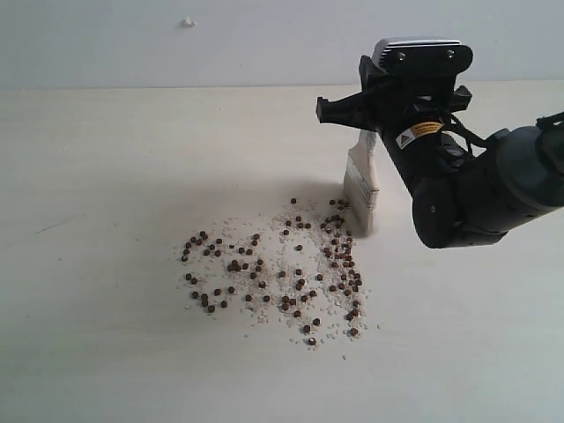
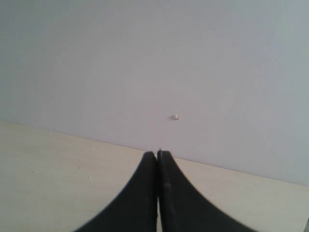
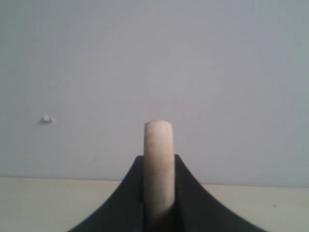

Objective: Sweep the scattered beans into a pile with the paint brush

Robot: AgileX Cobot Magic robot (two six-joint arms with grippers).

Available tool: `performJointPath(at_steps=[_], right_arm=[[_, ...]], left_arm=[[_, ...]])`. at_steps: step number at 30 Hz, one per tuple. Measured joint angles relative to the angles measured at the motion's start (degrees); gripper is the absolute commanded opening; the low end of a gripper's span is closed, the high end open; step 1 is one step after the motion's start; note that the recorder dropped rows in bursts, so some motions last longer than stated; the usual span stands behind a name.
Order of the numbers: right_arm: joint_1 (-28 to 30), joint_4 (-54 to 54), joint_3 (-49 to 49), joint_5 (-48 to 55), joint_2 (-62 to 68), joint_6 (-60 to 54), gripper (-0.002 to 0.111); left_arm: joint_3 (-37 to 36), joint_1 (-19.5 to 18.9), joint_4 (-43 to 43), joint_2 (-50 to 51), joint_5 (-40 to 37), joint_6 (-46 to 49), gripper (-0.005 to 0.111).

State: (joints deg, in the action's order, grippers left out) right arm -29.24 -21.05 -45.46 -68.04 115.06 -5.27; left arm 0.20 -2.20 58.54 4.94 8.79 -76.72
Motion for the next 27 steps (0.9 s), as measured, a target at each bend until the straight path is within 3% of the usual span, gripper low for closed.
performJointPath(at_steps=[14,16,20,22,27], right_arm=[[-1.0,-3.8,2.7,17.5,-17.0,-1.9,0.000],[-4.4,-9.2,6.9,14.0,-20.2,-0.7,0.000],[-18.5,-18.3,12.2,0.8,-20.0,6.5,0.000],[-24.3,-21.4,10.4,-0.3,-16.4,8.9,0.000],[-29.4,-25.5,-0.7,-0.7,-5.8,14.8,0.000]], left_arm=[[0.0,0.0,0.0,0.0,0.0,0.0,0.000],[0.0,0.0,0.0,0.0,0.0,0.0,0.000],[0.0,0.0,0.0,0.0,0.0,0.0,0.000],[0.0,0.0,0.0,0.0,0.0,0.0,0.000],[0.0,0.0,0.0,0.0,0.0,0.0,0.000]])
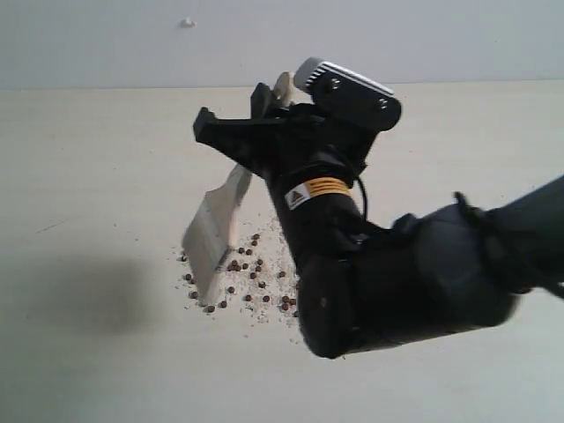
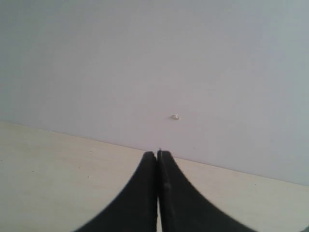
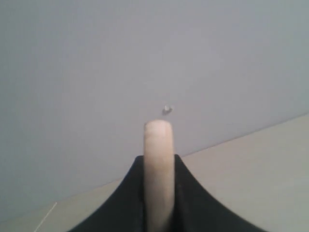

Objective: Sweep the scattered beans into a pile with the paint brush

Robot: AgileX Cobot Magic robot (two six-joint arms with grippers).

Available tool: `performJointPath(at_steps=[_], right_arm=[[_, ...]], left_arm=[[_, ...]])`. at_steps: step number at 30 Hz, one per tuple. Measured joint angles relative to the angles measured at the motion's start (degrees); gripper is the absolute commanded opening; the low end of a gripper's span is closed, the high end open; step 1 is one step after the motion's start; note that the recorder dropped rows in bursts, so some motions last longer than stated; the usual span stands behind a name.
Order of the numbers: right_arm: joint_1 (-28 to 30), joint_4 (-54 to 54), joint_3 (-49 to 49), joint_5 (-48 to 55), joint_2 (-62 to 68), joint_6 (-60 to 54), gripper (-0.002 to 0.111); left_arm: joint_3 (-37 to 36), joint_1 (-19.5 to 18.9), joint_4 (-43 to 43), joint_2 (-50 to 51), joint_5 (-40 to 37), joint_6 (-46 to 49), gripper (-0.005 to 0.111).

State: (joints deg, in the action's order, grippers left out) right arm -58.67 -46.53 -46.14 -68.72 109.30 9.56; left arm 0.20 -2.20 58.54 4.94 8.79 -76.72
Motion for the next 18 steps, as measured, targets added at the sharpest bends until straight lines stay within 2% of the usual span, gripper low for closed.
performJointPath(at_steps=[2,8,15,18], right_arm=[[-1.4,-1.9,-6.0,0.0,5.7,3.1,0.000],[-2.6,-6.0,-19.0,0.0,16.5,1.7,0.000],[-2.6,-7.7,-20.5,-0.5,20.1,-3.4,0.000],[-2.6,-10.1,-20.8,-1.2,20.4,-9.6,0.000]], left_arm=[[0.0,0.0,0.0,0.0,0.0,0.0,0.000],[0.0,0.0,0.0,0.0,0.0,0.0,0.000],[0.0,0.0,0.0,0.0,0.0,0.0,0.000],[0.0,0.0,0.0,0.0,0.0,0.0,0.000]])
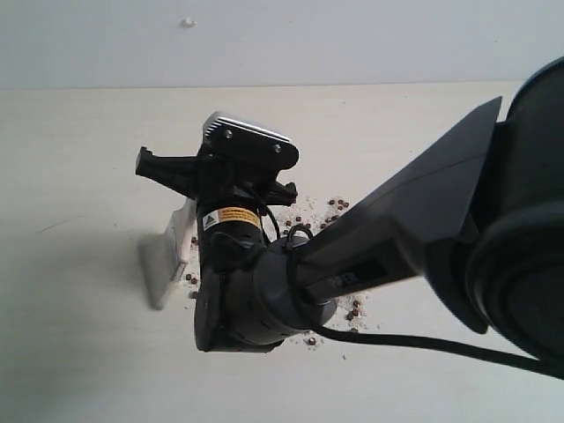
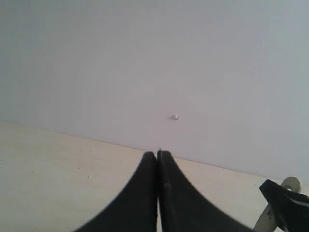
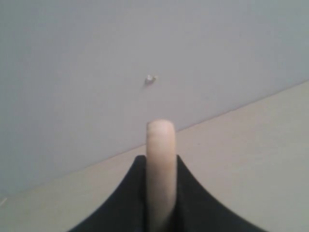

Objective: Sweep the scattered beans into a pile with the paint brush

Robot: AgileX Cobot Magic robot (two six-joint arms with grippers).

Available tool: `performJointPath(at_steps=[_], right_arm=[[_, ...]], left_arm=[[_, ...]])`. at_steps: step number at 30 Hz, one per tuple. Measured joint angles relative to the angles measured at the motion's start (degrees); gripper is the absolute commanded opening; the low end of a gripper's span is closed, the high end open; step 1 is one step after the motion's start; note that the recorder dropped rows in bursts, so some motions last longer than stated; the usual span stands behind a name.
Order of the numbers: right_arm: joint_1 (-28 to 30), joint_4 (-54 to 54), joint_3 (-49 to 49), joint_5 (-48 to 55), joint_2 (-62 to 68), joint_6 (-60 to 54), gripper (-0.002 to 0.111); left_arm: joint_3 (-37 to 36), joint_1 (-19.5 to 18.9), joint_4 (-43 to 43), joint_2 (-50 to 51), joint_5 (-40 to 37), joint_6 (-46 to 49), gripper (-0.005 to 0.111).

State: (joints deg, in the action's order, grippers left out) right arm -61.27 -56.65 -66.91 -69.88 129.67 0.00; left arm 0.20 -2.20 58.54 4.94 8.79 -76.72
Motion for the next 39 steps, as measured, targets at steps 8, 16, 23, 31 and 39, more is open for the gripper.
performJointPath(at_steps=[8,16,23,31,39], right_arm=[[0.0,-13.4,-0.7,-3.3,-1.8,-18.9,0.000],[0.0,-17.7,-0.7,-3.9,-3.0,-27.6,0.000],[0.9,-17.7,-0.7,-3.7,-3.6,-40.4,0.000],[2.3,-17.9,-0.7,-2.8,-4.3,-44.0,0.000],[2.5,-16.3,-0.5,-0.8,-7.1,-35.1,0.000]], left_arm=[[0.0,0.0,0.0,0.0,0.0,0.0,0.000],[0.0,0.0,0.0,0.0,0.0,0.0,0.000],[0.0,0.0,0.0,0.0,0.0,0.0,0.000],[0.0,0.0,0.0,0.0,0.0,0.0,0.000],[0.0,0.0,0.0,0.0,0.0,0.0,0.000]])
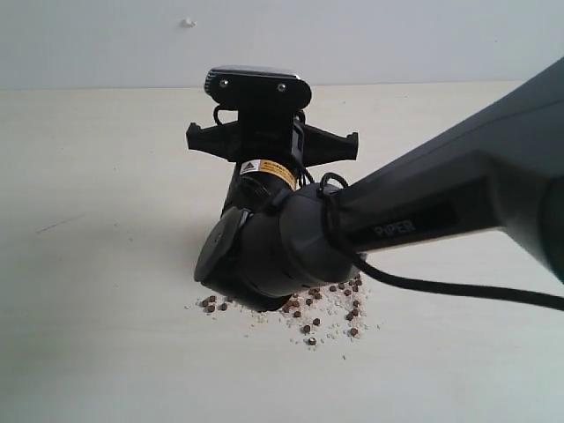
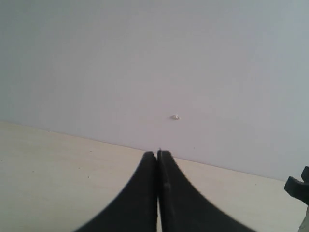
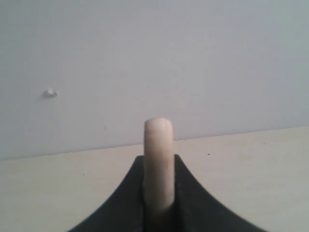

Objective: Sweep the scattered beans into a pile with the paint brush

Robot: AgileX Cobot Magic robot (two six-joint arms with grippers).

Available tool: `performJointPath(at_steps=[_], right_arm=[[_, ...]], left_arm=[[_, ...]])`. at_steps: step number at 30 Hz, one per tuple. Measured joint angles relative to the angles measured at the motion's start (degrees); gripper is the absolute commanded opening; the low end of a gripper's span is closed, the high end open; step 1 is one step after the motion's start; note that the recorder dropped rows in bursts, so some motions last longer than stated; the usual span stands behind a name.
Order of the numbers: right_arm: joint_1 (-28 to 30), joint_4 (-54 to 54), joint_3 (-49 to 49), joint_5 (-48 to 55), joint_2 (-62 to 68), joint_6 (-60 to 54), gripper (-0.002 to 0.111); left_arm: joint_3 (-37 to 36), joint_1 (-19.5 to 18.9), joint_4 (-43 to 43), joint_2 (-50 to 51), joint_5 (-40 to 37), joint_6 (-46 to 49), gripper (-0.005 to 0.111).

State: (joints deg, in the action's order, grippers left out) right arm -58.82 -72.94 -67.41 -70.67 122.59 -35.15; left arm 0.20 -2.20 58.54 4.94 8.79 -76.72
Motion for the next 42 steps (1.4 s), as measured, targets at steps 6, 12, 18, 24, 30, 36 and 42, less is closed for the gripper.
performJointPath(at_steps=[6,12,18,24,30,36,42], right_arm=[[-0.1,0.2,0.2,0.8,-2.2,2.4,0.000],[-2.2,4.5,0.9,0.8,-2.9,13.3,0.000],[-4.5,11.3,6.6,0.9,-3.0,31.0,0.000],[-5.1,14.7,13.4,1.0,-3.0,39.7,0.000],[-5.3,15.6,17.7,0.9,-3.0,42.9,0.000],[-5.5,13.4,18.3,-0.5,-3.8,34.3,0.000],[-5.5,10.5,18.3,-1.6,-4.9,21.4,0.000]], left_arm=[[0.0,0.0,0.0,0.0,0.0,0.0,0.000],[0.0,0.0,0.0,0.0,0.0,0.0,0.000],[0.0,0.0,0.0,0.0,0.0,0.0,0.000],[0.0,0.0,0.0,0.0,0.0,0.0,0.000],[0.0,0.0,0.0,0.0,0.0,0.0,0.000],[0.0,0.0,0.0,0.0,0.0,0.0,0.000],[0.0,0.0,0.0,0.0,0.0,0.0,0.000]])
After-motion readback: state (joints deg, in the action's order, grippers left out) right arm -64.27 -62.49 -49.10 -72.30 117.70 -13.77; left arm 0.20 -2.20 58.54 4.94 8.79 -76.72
